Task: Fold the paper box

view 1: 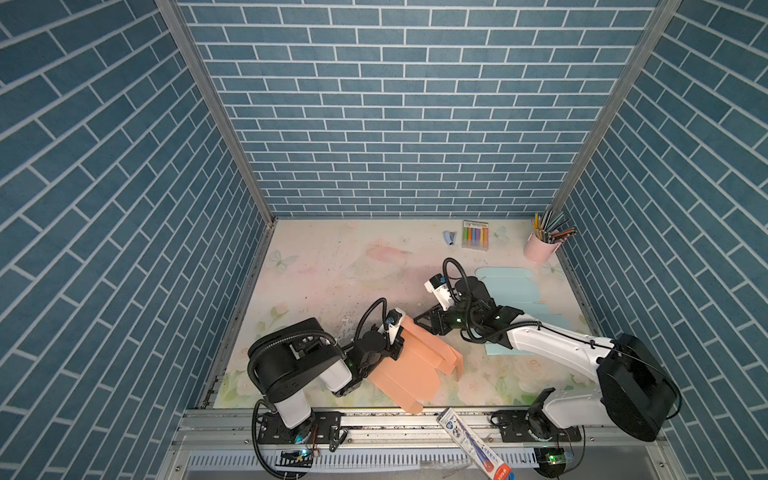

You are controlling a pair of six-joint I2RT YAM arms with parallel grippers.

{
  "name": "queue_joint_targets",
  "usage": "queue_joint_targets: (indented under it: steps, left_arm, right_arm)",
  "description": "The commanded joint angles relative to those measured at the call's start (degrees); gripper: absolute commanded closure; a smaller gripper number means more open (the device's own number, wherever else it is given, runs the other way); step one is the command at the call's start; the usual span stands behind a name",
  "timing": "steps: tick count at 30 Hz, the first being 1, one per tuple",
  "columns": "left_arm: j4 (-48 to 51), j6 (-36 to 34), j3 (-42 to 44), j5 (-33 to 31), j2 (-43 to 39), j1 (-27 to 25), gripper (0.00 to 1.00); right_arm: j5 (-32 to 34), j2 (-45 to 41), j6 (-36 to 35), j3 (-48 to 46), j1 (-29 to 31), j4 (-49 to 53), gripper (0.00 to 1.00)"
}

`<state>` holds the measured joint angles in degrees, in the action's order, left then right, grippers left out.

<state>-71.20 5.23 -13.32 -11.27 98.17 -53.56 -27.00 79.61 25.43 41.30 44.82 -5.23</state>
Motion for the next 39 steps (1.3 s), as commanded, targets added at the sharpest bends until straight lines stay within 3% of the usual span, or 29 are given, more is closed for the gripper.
queue_joint_targets:
  steps: [1,9,21,31,39]
  left_arm:
    - [-1.28,-1.01,-0.50,0.70,1.22,-0.39,0.89]
    - [-0.84,-1.33,0.18,1.30,-0.18,-0.39,0.81]
    - [0.94,-0.98,3.15,1.92,-3.78,-0.98,0.78]
    - [3.90,-3.03,2.01,-0.05,-6.02,-1.06,0.78]
    - [2.89,-2.61,1.46,-0.75,-5.21,-1.03,0.86]
  right_arm:
    - [-2.27,1.52,2.37,-0.50,0.69,-3.37,0.52]
    - [-1.62,3.08,2.73,-0.74,2.32,-4.14,0.56]
    - [1.60,2.49,1.13,-1.81,3.15,-2.65,0.57]
    - [0.90,2.04,0.98,-1.42,3.41,-2.68,0.57]
    - [1.02,2.40,1.49,-2.23,3.69,-3.38,0.57]
